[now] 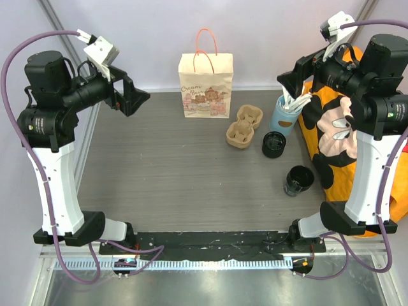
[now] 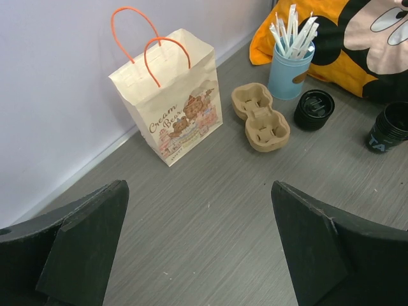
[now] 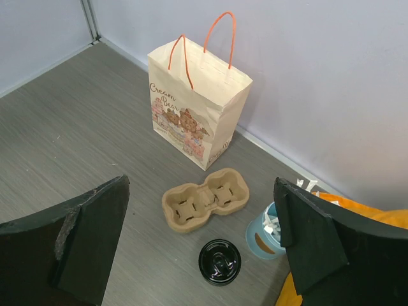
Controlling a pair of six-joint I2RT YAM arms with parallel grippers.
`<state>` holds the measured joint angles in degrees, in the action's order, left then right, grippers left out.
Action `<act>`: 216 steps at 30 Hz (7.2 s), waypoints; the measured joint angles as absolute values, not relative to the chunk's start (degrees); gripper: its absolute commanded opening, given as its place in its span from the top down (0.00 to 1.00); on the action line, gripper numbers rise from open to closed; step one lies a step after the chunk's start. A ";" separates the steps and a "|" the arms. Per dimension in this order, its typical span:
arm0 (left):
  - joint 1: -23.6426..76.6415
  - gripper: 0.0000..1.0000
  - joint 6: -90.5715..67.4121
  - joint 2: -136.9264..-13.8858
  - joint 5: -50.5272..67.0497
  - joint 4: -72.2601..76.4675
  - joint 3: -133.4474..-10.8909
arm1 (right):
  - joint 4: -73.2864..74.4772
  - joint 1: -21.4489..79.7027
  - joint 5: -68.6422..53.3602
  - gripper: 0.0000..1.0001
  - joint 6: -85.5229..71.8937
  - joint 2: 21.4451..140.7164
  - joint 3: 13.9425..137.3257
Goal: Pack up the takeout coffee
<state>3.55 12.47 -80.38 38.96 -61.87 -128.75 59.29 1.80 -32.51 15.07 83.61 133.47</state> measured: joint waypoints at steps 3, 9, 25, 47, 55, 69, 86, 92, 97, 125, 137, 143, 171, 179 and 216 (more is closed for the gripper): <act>3.55 0.00 12.47 -80.38 39.11 -61.87 -128.75 | 59.29 1.80 -32.53 0.00 15.09 83.61 133.49; 3.55 0.00 12.47 -80.38 39.55 -61.84 -128.73 | 59.29 1.80 -33.01 0.00 15.16 83.61 133.49; 7.03 0.00 14.92 -84.42 39.90 -55.96 -121.64 | 58.78 1.80 -31.73 0.00 21.69 83.61 126.56; 10.52 0.00 27.18 -106.28 49.69 -31.09 -117.40 | 56.55 1.80 -24.80 0.00 29.04 76.62 104.92; 10.52 0.00 27.66 -115.52 51.48 -17.45 -117.34 | 56.12 1.80 -23.42 0.00 29.95 74.54 102.78; 10.85 0.04 7.03 -125.82 52.56 16.21 -119.37 | 55.70 1.80 -23.59 0.00 29.87 75.88 102.41; 12.86 0.77 1.50 -132.62 49.50 22.57 -124.92 | 55.79 1.80 -26.09 0.00 28.64 77.87 102.74; 12.88 0.97 0.75 -133.01 48.05 23.59 -124.97 | 55.79 1.80 -26.79 0.00 28.32 78.41 102.96; 12.88 1.00 -0.95 -132.94 47.55 23.16 -124.97 | 55.72 1.80 -27.35 0.00 27.99 78.67 102.98; 16.78 1.00 4.84 -93.43 16.78 -16.23 -95.46 | 50.15 2.66 -29.78 0.01 21.32 80.38 103.07; 17.47 1.00 2.31 -91.07 1.43 -17.89 -97.19 | 47.64 2.90 -29.47 0.01 19.92 79.70 101.82; 17.63 1.00 0.08 -84.09 0.16 -18.15 -85.36 | 47.37 2.92 -29.36 0.01 19.57 77.80 99.50; 17.89 0.67 -10.31 -78.65 8.32 -23.66 -86.26 | 45.84 2.94 -29.74 0.01 18.63 74.61 95.79; 18.31 0.63 -13.91 -79.15 13.54 -23.88 -86.70 | 45.50 2.94 -30.15 0.01 18.20 74.61 95.79; 6.98 0.00 10.41 -78.67 21.80 -35.48 -100.55 | 59.88 11.57 -23.35 0.01 34.59 106.28 117.01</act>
